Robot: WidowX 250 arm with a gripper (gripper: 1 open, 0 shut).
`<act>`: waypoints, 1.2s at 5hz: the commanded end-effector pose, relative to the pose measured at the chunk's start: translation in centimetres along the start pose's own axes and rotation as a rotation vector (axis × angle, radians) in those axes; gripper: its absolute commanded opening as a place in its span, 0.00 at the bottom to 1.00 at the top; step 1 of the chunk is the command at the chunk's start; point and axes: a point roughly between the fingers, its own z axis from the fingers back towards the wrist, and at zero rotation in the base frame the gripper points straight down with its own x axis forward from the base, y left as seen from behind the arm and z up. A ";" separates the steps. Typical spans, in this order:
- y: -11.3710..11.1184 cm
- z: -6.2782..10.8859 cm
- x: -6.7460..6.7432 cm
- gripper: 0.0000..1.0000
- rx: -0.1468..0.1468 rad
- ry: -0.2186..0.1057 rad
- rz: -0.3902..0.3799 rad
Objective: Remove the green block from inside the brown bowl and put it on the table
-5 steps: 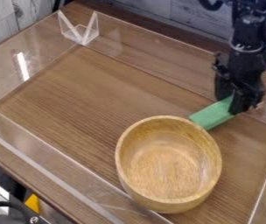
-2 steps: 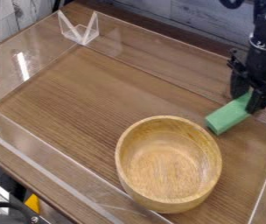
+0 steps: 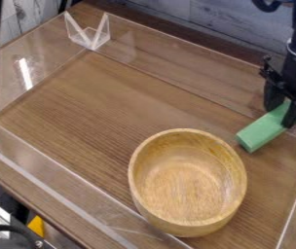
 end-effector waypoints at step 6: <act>0.9 7.2 0.4 1.00 0.037 -0.103 0.073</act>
